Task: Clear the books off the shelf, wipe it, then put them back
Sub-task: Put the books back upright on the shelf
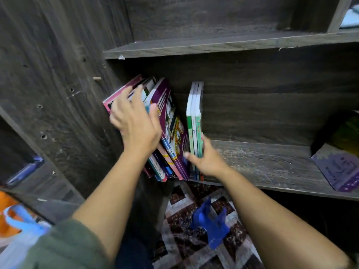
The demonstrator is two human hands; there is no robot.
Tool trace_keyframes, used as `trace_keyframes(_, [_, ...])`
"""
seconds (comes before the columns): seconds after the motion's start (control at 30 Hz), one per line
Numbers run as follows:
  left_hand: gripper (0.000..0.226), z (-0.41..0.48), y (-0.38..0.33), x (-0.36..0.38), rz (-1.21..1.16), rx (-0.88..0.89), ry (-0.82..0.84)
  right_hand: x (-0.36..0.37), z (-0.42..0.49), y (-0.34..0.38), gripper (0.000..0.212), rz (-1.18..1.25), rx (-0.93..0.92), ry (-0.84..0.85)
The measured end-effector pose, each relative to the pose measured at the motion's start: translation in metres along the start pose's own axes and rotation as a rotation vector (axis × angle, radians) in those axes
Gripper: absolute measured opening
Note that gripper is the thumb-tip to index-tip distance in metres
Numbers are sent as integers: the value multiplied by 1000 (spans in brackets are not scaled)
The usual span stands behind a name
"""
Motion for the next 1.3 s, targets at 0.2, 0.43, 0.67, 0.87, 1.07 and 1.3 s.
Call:
trace_keyframes(0.2, [63,-38,38,15,-88,26,191,41,4,-35,123,-244,92,86])
trace_keyframes(0.43, [59,-31,34,20,-58,71,207,61,19,-25,119,-200,-69,-125])
trace_keyframes(0.67, [55,-14,43,16,-44,119,195,68,22,-19,113,-102,-131,-163])
trace_keyframes(0.87, [70,-12,42,-7,-69,-33,54,70,29,-16,114,-100,-26,-59])
trace_keyframes(1.07, [58,-20,46,-14,-40,-207,4,50,40,-10,98,-268,135,105])
trace_keyframes(1.3, [61,-22,49,-5,-24,-204,96,54,31,-2,89,-342,121,80])
Point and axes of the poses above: each hand's wrist, its own z-axis towards the middle knuckle, its own x-axis out of the palm, y = z × x, the point moved 5 cm from there along z, towards the middle knuckle, and after that the axes turned 2 degrees about y, right-handed, at the moved point
